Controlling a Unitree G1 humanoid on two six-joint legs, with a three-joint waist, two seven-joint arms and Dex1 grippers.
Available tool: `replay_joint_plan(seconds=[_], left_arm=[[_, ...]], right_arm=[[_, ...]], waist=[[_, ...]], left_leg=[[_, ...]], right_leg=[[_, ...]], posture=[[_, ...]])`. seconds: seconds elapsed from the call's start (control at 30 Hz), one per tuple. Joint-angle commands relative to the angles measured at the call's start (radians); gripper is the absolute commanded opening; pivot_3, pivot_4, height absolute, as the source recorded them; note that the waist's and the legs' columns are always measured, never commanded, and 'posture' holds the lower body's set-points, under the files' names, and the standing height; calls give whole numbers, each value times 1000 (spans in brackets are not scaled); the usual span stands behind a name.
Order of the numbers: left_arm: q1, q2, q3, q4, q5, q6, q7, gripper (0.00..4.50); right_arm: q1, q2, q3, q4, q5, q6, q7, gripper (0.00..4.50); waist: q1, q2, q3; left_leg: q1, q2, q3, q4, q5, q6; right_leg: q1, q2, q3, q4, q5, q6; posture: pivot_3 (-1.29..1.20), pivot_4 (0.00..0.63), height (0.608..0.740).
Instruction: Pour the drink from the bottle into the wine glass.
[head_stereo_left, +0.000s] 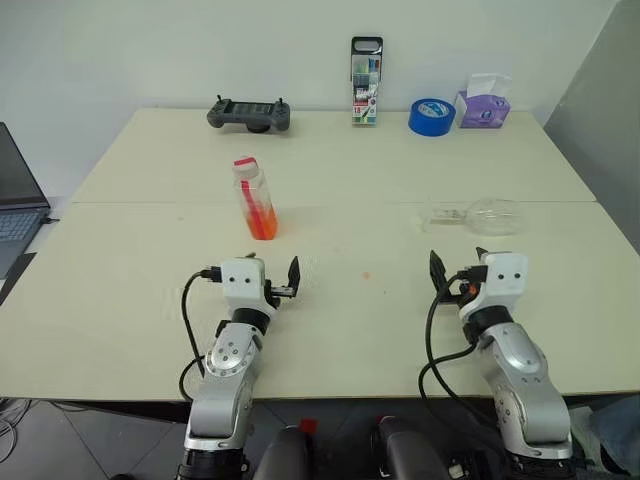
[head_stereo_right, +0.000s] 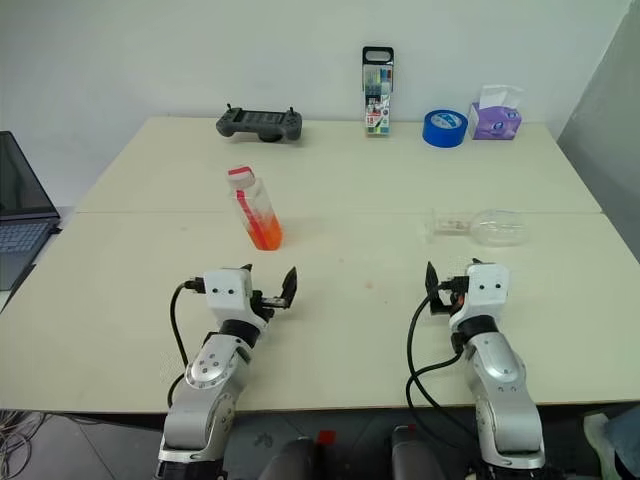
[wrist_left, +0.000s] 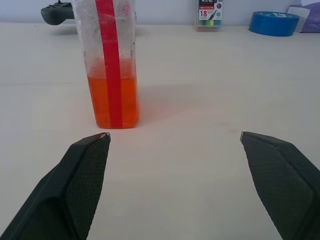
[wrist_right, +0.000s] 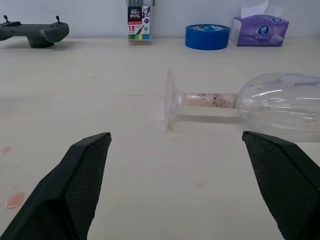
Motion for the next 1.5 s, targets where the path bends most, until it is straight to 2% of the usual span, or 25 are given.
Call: replay_joint_plan(seconds=[0.03,0.27,0.4,0.5,0.67,0.8,1.0,1.17,1.5], left_arm=[[-6,4,-7,-27,14,-12,-1,4472],[-2,-17,2,-26,20,-20,27,4472],[-9,-16,14,-27,30,-27,47,4472],[-43,-13,34,-32,42,-37,72,4472],[-152,-7,61,-5,52,-23,101,4472],[-251,-11,86,40,54,-29,138,4472],[-318,5,115,109,39,-32,137,4472],[-377,35,126,216,31,-81,100,4472],[-490,89,155,418,-5,-173,41,4472]], right_arm=[[-6,-3,4,-46,14,3,8,4500],[0,-6,16,-57,17,8,19,4500],[3,-52,68,-66,25,14,94,4500],[-50,-98,118,-91,83,71,191,4500],[-241,-154,168,-94,205,242,318,4500],[-403,-119,155,-22,261,311,321,4500],[-504,-105,152,49,270,300,342,4500],[-556,-92,149,93,277,281,349,4500],[-567,-84,164,101,268,268,353,4500]], waist=[[0,0,0],[0,0,0],[0,0,0],[0,0,0],[1,-1,1],[2,-1,1],[3,-1,1],[3,-1,1],[3,-1,1]], left_leg=[[0,0,0,0,0,0],[0,0,0,0,0,0],[0,0,0,0,0,0],[0,0,0,0,0,0],[0,0,-1,1,0,0],[-2,0,-6,1,0,0],[-8,-2,-19,2,0,0],[-9,-2,-21,2,0,0],[-9,-2,-21,2,0,0]], right_leg=[[0,0,0,0,0,0],[0,0,0,0,0,0],[0,0,0,0,0,0],[0,0,0,0,0,0],[1,0,-4,0,1,1],[3,0,-11,-7,3,2],[3,-4,-20,-8,6,-3],[2,-4,-23,-8,7,-3],[2,-5,-23,-7,7,-3]], posture=[[0,150,740],[0,150,740],[0,150,740],[0,150,740],[0,150,740],[0,150,740],[0,150,740],[0,150,740],[0,150,740]])
